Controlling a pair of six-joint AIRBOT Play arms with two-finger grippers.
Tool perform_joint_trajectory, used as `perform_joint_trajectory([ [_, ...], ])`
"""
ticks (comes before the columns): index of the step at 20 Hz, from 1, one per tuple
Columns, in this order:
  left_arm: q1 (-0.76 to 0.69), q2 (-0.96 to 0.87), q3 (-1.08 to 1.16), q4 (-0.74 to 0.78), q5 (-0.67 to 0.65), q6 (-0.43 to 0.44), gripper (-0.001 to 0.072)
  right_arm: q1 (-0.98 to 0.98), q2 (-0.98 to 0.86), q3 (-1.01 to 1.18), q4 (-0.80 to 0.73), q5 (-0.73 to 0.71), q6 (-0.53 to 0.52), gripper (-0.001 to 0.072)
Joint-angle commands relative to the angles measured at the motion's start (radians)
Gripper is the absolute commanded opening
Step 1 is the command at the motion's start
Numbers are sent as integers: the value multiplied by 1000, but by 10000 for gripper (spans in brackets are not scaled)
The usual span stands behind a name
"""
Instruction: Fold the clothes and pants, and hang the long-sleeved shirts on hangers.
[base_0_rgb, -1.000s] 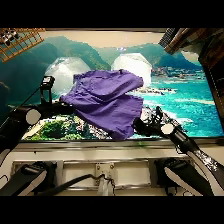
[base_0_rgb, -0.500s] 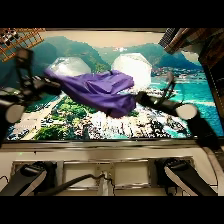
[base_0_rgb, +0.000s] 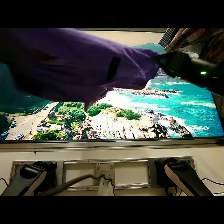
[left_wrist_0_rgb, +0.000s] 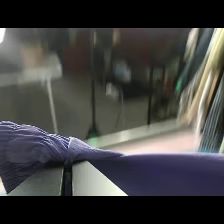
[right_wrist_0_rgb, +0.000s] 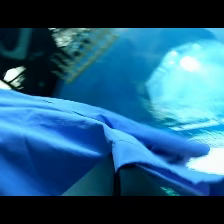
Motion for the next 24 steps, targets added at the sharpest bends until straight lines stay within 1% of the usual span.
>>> perform_joint_trajectory([
  [1, -37, 99, 51, 1, 10, -2, 5, 2, 49, 140, 10, 111, 3, 18],
  [3, -52, 156, 51, -4, -5, -2, 5, 0, 93, 190, -1, 113, 8, 18],
  [5, -64, 206, 51, -50, -50, -2, 4, -1, 121, 244, -25, 126, 51, 18],
  [8, -64, 242, 51, -159, -176, -2, 4, -1, 126, 325, -34, 192, 104, 18],
  [10, -64, 246, 51, -235, -267, -1, 5, -1, 126, 358, -47, 236, 164, 18],
  [13, -64, 246, 51, -325, -343, -2, 5, -1, 126, 405, -49, 322, 236, 18],
  [15, -64, 239, 51, -324, -384, -2, 5, -1, 126, 422, -100, 339, 246, 18],
  [16, -64, 227, 51, -306, -419, -2, 4, -1, 119, 422, -154, 345, 254, 18],
  [18, -64, 174, 51, -282, -513, -10, 5, -1, 64, 421, -285, 399, 273, 18],
  [20, -64, 82, 51, -243, -566, -10, 5, -1, -42, 415, -338, 400, 255, 18],
  [22, -64, -63, 51, -176, -536, -10, 5, -1, -191, 409, -354, 341, 203, 18],
  [24, -63, -250, 51, -108, -454, -10, 5, -1, -378, 409, -337, 280, 170, 18],
])
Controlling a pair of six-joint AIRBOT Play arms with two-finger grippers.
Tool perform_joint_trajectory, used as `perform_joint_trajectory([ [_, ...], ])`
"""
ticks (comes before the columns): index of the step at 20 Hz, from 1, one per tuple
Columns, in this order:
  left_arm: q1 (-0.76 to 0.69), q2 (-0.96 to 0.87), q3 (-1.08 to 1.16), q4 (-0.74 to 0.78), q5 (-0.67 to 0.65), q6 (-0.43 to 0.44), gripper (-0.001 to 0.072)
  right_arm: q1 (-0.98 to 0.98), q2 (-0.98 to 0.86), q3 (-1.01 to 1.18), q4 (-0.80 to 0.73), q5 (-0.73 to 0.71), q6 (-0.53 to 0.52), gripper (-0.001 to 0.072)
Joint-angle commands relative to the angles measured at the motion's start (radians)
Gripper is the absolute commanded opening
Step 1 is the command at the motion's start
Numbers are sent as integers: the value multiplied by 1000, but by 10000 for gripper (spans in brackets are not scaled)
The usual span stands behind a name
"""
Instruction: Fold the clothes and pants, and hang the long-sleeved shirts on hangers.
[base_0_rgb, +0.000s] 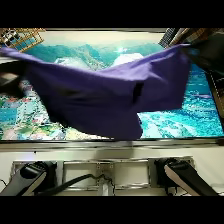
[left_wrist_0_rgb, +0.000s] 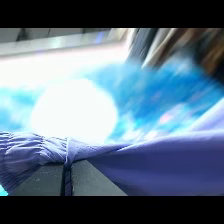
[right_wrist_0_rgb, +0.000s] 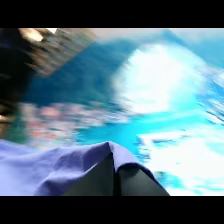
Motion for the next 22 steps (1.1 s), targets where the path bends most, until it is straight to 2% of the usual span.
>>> perform_joint_trajectory([
  [1, 2, -300, 0, 105, 95, -2, 5, 0, -298, -1, -9, -86, -63, 18],
  [4, 14, -572, 1, 132, 268, -60, 4, -5, -541, 5, 26, -210, -116, 18],
  [6, 41, -684, 1, 170, 352, -112, 4, -30, -640, 6, 68, -291, -115, 17],
  [8, 89, -735, 1, 179, 416, -143, 4, -70, -692, 6, 139, -337, -116, 17],
  [11, 165, -745, 1, 147, 517, -266, 5, -122, -723, 6, 211, -382, -143, 17],
  [13, 190, -737, 1, 76, 533, -268, 4, -138, -728, 6, 261, -365, -179, 18],
  [15, 193, -723, 1, 71, 486, -267, 4, -137, -725, 6, 269, -287, -229, 18],
  [19, 193, -679, -2, 88, 219, -260, 4, -136, -723, 5, 189, -72, -251, 17],
  [22, 188, -620, -85, 106, 90, -259, 4, -117, -698, -26, 113, 37, -273, 17],
])
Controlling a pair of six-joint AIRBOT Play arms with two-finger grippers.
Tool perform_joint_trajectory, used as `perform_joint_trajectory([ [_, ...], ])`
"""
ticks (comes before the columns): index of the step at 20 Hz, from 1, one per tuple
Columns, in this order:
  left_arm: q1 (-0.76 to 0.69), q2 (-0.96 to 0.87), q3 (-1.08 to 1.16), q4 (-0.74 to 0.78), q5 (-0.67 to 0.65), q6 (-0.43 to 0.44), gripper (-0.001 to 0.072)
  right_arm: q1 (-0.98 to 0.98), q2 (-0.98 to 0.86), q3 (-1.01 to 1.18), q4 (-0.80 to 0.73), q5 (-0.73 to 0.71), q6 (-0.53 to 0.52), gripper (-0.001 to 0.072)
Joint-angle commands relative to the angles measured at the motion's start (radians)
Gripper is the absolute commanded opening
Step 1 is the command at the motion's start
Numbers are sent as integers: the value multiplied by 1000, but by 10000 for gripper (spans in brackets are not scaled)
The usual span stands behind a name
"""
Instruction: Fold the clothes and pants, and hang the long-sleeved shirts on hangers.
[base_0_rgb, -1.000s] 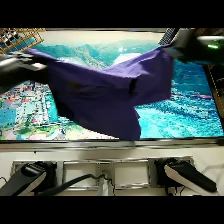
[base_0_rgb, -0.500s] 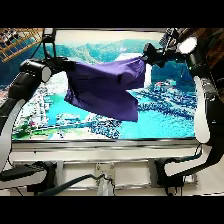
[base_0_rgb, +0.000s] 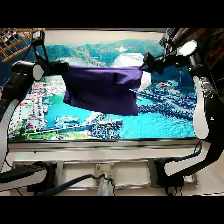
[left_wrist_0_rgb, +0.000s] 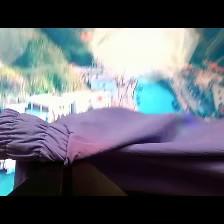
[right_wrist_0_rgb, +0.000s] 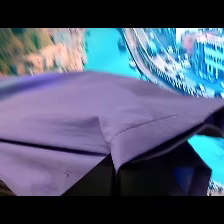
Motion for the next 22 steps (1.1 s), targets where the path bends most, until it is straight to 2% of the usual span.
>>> perform_joint_trajectory([
  [1, 0, 76, -101, 27, -179, -5, 4, 24, 31, -40, -118, 158, -24, 17],
  [5, -8, 229, -312, 17, -180, -6, 4, 85, 127, -215, -216, 152, -21, 17],
  [7, -30, 262, -398, 9, -173, -6, 4, 118, 150, -313, -239, 109, -23, 17],
  [10, -65, 260, -500, -24, -91, -6, 8, 165, 148, -452, -264, 2, -26, 19],
  [11, -66, 260, -523, -65, -84, -6, 21, 167, 148, -494, -280, -34, -25, 51],
  [12, -65, 260, -532, -108, -95, -5, 205, 163, 148, -525, -283, -47, -23, 251],
  [13, -65, 261, -533, -127, -119, -5, 409, 155, 149, -543, -292, -42, -23, 414],
  [14, -65, 266, -533, -142, -148, -5, 516, 146, 152, -547, -302, -26, -23, 402],
  [17, -64, 322, -533, -148, -229, 43, 523, 113, 220, -549, -347, -51, -23, 402],
  [20, -58, 443, -533, -142, -208, 61, 522, 39, 285, -550, -345, -100, -12, 408],
  [22, -55, 539, -533, -142, -122, 61, 521, -35, 285, -573, -249, -101, -32, 483],
])
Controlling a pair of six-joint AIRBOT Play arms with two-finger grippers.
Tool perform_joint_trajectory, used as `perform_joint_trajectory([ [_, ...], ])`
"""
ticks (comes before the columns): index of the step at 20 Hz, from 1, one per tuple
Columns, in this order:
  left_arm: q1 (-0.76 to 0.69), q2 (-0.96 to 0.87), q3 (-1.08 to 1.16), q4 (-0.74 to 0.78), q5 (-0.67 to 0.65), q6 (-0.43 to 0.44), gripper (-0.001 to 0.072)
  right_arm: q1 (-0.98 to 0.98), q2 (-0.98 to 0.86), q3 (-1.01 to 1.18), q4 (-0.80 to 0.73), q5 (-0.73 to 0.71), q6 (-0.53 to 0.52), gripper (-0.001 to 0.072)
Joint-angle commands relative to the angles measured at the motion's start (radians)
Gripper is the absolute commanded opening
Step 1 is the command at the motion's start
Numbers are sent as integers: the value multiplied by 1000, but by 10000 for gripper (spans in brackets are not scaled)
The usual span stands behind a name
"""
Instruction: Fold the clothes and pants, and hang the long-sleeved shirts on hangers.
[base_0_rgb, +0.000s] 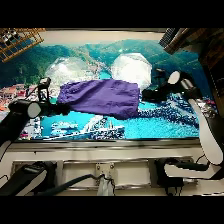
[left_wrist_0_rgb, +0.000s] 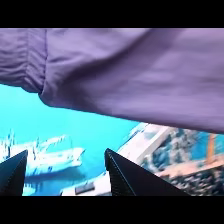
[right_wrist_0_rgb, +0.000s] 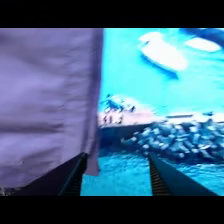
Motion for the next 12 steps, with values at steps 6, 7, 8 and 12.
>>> perform_joint_trajectory([
  [6, 1, 124, 88, -274, 167, 200, 522, -247, -18, -244, 560, -36, -249, 585],
  [7, 1, 109, 107, -319, 172, 224, 522, -254, -29, -271, 608, -45, -278, 585],
  [8, 1, 98, 123, -348, 182, 246, 522, -253, -41, -291, 652, -57, -298, 585],
  [12, 1, 80, 134, -357, 216, 249, 522, -201, -89, -319, 736, -121, -319, 584],
])
